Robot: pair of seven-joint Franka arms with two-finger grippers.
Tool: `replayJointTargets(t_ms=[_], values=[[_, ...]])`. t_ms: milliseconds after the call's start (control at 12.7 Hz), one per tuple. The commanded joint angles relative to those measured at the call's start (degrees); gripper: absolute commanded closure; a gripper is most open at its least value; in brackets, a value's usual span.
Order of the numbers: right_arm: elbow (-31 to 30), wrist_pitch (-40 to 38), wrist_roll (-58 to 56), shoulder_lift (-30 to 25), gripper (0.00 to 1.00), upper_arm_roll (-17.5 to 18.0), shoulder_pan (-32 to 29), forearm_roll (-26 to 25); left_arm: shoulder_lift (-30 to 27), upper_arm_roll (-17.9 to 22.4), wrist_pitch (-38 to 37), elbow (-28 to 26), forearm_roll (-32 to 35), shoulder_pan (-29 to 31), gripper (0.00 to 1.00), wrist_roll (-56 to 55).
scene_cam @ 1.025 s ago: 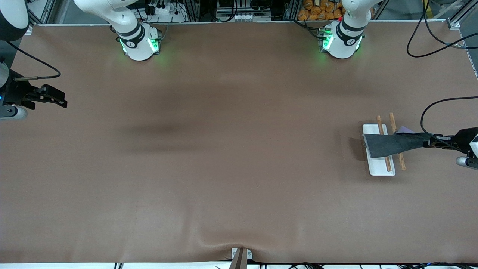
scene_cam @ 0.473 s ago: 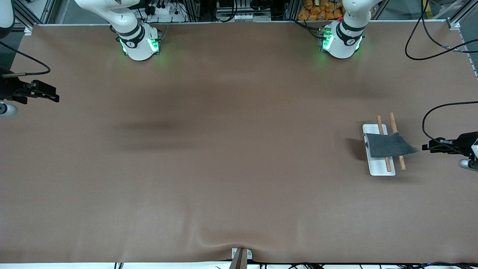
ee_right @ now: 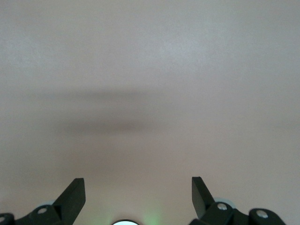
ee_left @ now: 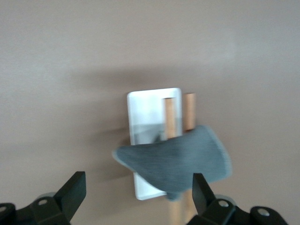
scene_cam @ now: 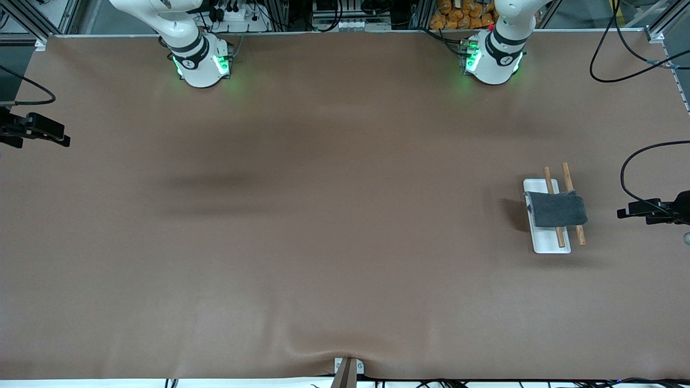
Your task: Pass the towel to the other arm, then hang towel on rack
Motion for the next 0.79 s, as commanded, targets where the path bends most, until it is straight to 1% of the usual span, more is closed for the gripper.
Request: replayJointTargets(t_ms=[0,158,394,473,552,709], values=[[1.5,-1.1,-0.7,0.4,0.00,2.0,-1.7,-0.2,-6.6,-3.8,-5.2,-1.0,0.1,-0.2,0.00,-9.7],[1.5,-0.7,-0.8,0.3,0.00,3.6,-3.1,1.4,-10.9,-7.6,-9.2,-1.2,0.1,-0.2,0.00,-17.7],[2.1,-0.7,-0.4,0.2,0.00,3.7,-3.5,2.6,-16.3,-14.1,-13.2,-1.3,3.3,-0.1,0.00,-27.5],[2.8,-1.0,-0.2,0.2,0.00,3.8,-3.5,2.6,-18.1,-15.6,-13.7,-1.3,3.4,-0.1,0.00,-31.2],[3.1,-1.1,-0.2,0.1,0.00,4.0,-3.4,2.5,-19.1,-17.7,-14.0,-1.1,4.0,-0.1,0.00,-33.4],[3.6,-0.9,-0.1,0.1,0.00,4.3,-3.4,2.5,-19.9,-21.6,-15.2,-0.5,8.3,0.1,0.00,-33.2]])
